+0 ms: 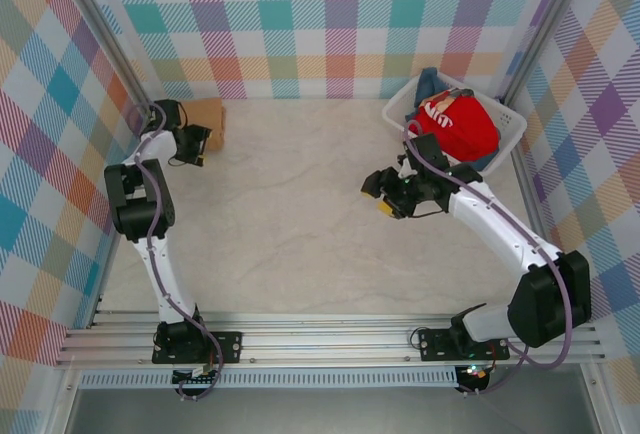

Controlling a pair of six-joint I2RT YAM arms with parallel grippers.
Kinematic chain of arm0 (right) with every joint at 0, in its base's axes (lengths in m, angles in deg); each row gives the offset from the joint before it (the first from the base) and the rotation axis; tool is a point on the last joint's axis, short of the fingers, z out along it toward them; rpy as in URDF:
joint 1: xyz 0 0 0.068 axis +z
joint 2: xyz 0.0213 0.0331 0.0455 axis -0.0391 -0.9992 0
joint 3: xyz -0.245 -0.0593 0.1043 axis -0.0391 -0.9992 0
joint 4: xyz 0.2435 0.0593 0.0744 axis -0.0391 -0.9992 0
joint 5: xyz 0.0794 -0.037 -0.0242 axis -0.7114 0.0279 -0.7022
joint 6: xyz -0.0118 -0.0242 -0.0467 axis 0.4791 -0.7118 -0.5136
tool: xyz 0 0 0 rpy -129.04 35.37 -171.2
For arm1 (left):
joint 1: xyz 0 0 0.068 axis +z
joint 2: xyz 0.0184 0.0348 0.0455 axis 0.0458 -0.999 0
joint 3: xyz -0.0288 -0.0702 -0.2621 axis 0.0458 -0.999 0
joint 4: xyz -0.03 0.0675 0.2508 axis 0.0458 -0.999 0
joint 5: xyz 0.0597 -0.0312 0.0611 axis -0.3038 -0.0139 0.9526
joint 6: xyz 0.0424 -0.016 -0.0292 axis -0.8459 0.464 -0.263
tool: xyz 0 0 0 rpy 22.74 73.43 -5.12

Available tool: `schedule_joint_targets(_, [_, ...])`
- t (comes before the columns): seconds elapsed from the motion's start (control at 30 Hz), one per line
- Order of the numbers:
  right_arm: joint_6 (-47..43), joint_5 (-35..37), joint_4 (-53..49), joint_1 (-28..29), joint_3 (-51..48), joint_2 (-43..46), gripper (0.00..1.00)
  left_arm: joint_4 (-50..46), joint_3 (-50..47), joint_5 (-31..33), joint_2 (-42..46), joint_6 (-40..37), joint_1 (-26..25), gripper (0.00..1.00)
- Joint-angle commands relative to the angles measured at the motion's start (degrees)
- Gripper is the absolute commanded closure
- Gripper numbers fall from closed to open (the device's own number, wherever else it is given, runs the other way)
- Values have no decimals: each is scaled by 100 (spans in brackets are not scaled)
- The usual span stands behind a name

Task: Fold and stack the t-shirts

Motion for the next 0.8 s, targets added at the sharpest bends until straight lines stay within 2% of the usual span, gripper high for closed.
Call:
schedule_joint_targets(0.0, [-439,172,-203,-121,258,236,39,-690,155,148,837,-449,45,19])
schedule_joint_targets(0.03, [-554,216,-186,-139,304,312,10,-794,102,162,1090,-554,2,2])
schedule_joint_targets(0.07, [-681,253,-135,-136,338,411,0,-853,0,209,1380,-688,-55,0])
schedule_joint_targets(0.2, [-913,694,29,-149,348,929,0,-1465,-567,917,2787,-1065,-284,0])
schedule_joint_targets(0.37, [-1018,1411,198,-162,178,1763,0,-1552,-2032,1427,4824,-1307,-511,0])
schedule_joint_targets(0.43, [-1063,1730,126,-171,188,2023,0,-1877,-2362,1708,5411,-1552,-682,0])
schedule_joint_targets(0.5, [-1164,1979,56,-178,190,2189,0,-2230,-2588,2324,5949,-1876,-984,0])
schedule_joint_targets(0.53, [-1260,2020,171,-175,112,2304,0,-2331,-2777,2849,6308,-1904,-1202,0])
schedule_joint_targets(0.6, [-1372,2199,433,-177,-141,2562,0,-2226,-3271,3759,7159,-1878,-1514,0])
schedule_joint_targets(0.67, [-1473,2534,1180,-180,-801,3012,0,-2100,-3824,4666,7903,-1771,-1763,0])
schedule_joint_targets(0.7, [-1458,2810,1375,-181,-1061,3215,0,-1907,-4085,4744,8155,-1921,-1789,0])
schedule_joint_targets(0.77, [-1548,3745,1462,-171,-1542,3621,0,-1281,-4696,4504,8616,-2888,-1801,0])
